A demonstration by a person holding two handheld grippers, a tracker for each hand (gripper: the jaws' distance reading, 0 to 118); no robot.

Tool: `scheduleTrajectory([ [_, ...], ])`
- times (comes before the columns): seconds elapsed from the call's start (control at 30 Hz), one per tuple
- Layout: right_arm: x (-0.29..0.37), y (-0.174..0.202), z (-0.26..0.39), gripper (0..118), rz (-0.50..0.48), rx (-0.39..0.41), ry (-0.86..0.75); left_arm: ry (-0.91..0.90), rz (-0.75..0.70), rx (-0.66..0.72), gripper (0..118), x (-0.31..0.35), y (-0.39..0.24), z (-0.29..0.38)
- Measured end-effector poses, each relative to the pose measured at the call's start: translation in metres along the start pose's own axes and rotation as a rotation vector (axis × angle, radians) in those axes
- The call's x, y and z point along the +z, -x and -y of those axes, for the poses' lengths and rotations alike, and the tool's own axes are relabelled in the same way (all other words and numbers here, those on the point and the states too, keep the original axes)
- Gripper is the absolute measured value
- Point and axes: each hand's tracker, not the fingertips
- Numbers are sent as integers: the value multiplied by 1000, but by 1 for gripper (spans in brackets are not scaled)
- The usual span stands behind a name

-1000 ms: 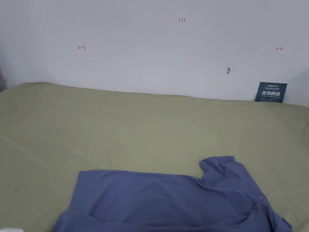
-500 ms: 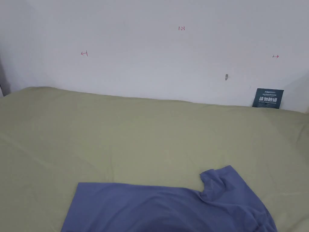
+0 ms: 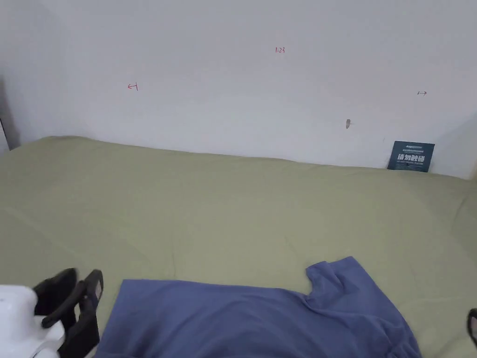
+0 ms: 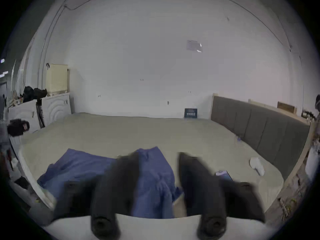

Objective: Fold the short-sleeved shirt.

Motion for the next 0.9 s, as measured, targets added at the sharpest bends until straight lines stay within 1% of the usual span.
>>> scheduleTrajectory([
  [0.03, -4, 6, 0, 0, 4, 12, 1, 21, 3, 9, 0, -9, -1, -2],
  [0.07, -6, 9, -1, 0, -8, 15, -8, 25, 4, 14, 0, -20, 5, 6],
  [0.1, -13, 11, -3, 0, -59, 5, 7, 40, 20, 9, 0, -30, 10, 8],
  [0.17, -20, 17, -4, 0, -58, -7, 6, 116, 66, 4, 0, -56, 18, 9],
  [0.2, -26, 17, -4, 0, -70, -8, 18, 145, 79, 5, 0, -64, 12, 9],
  [0.23, -32, 17, -3, 0, -71, -10, 21, 220, 132, 5, 1, -84, 20, 10],
  [0.27, -36, 18, -3, 0, -74, -13, 27, 303, 148, 10, 11, -110, 28, 12],
  [0.3, -41, 18, -4, 0, -87, -22, 35, 372, 126, 22, 35, -133, 32, 15],
  [0.33, -45, 17, -4, 0, -97, -32, 42, 478, 144, 9, 68, -158, 36, 16],
  [0.37, -53, 16, 0, 0, -96, -36, 47, 547, 129, 12, 93, -185, 42, 22],
  [0.4, -58, 15, 0, 0, -103, -33, 60, 626, 89, -20, 94, -213, 45, 31],
  [0.43, -62, 14, 1, 0, -105, -32, 66, 684, 93, -53, 94, -235, 49, 38],
  [0.47, -67, 13, 1, 0, -101, -30, 75, 727, 66, -64, 94, -255, 46, 42],
  [0.5, -73, 9, 7, 0, -103, -32, 91, 819, 58, -75, 92, -276, 48, 49],
  [0.53, -78, 7, 8, 0, -106, -36, 105, 827, 28, -63, 92, -291, 49, 57],
  [0.6, -89, 2, 14, 0, -102, -46, 128, 883, 17, -14, 88, -314, 48, 69],
  [0.63, -95, -1, 17, 0, -99, -55, 154, 894, 22, 30, 88, -319, 49, 75],
  [0.67, -102, -5, 19, 0, -95, -74, 185, 927, 38, 55, 79, -326, 48, 82],
  [0.7, -110, -10, 19, 0, -90, -87, 209, 939, 39, 68, 66, -327, 46, 89],
  [0.73, -119, -14, 18, 0, -82, -90, 241, 937, 24, 51, 44, -335, 53, 95],
  [0.77, -134, -22, 21, 0, -97, -97, 293, 893, 3, 10, 24, -329, 52, 94],
  [0.8, -152, -31, 18, 0, -111, -112, 359, 852, 30, 19, 17, -324, 52, 92],
  [0.83, -171, -38, 15, 3, -121, -133, 413, 877, 67, 40, 9, -323, 52, 91],
  [0.87, -196, -48, 13, 28, -157, -158, 486, 879, 54, 29, 9, -314, 46, 91],
  [0.9, -224, -54, 16, 63, -197, -173, 584, 868, 51, -2, 9, -311, 43, 91],
])
